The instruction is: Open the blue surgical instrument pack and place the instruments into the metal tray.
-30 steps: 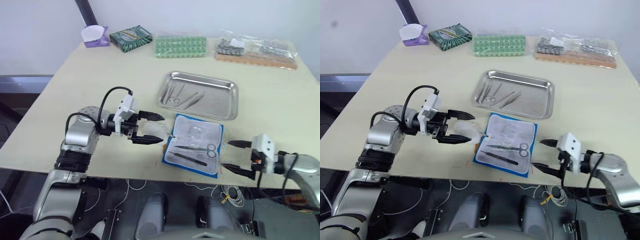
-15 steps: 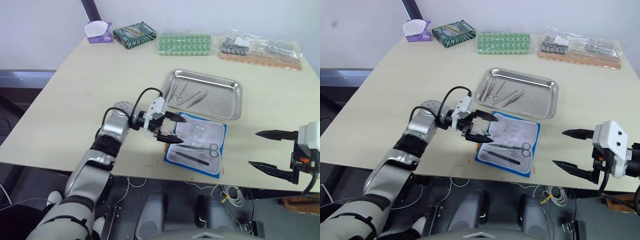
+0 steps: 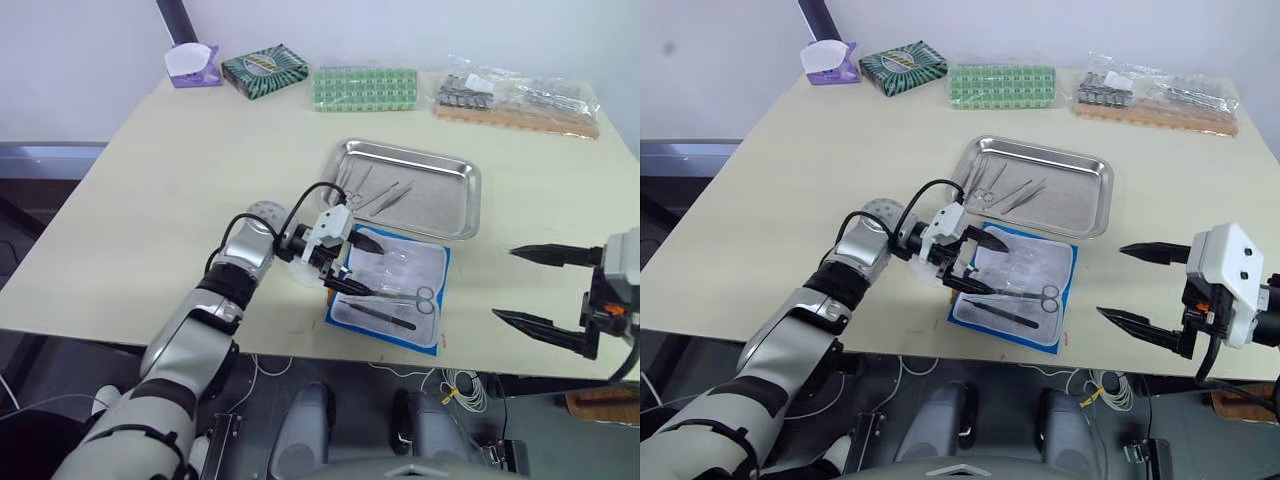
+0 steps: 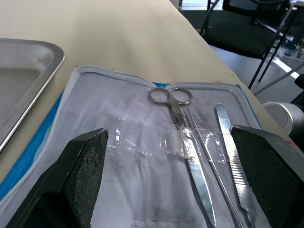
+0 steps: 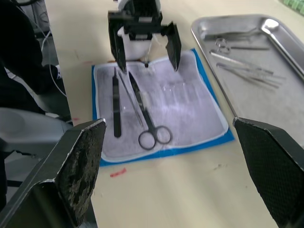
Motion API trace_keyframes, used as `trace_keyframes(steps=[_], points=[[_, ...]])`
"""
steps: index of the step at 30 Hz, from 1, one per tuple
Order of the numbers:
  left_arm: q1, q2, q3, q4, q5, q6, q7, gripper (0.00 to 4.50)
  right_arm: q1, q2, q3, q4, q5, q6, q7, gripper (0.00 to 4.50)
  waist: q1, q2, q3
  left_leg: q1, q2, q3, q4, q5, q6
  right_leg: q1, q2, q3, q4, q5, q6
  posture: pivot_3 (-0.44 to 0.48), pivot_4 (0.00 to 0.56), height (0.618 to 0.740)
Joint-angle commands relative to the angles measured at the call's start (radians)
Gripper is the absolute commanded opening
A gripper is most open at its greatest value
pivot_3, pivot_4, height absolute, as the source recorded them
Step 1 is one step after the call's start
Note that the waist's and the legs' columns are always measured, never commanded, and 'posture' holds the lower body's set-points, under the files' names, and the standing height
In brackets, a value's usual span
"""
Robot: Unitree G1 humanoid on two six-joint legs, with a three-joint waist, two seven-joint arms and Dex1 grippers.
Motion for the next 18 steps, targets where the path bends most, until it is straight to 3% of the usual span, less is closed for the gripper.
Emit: trace_keyframes(steps=[1,9,18], points=[[0.015,-0.011,-0.012,0.062,0.074,-0.098,-0.056,4.37,-0.041,-0.027,-0.040,0.003,0.035,0.009,-0.012,4.50,0.000,0.000,0.000,0.000,0.000,0.000,0.000,0.000,0.000,0.000,0.000,0.000,0.000,0.000,0.000,0.000,0.150,0.740],[0.003,-0.026,0.005,0.215,0.177,-0.192,-0.012,4.37,-0.064,-0.025,-0.006,-0.008,0.052,0.015,-0.026,4.50,-0.002,0.001,-0.001,0.005,0.000,0.000,0.001,0.000,0.000,0.005,0.000,0.000,0.001,-0.001,-0.001,0.000,0.150,0.740],[-0.025,-0.041,0.071,0.293,0.187,-0.194,-0.039,4.37,-0.101,-0.017,0.068,0.005,0.041,-0.003,-0.046,4.50,-0.006,0.003,-0.002,0.005,0.003,0.000,0.010,0.000,0.000,0.006,0.001,0.000,0.005,0.000,-0.002,0.000,0.150,0.740]])
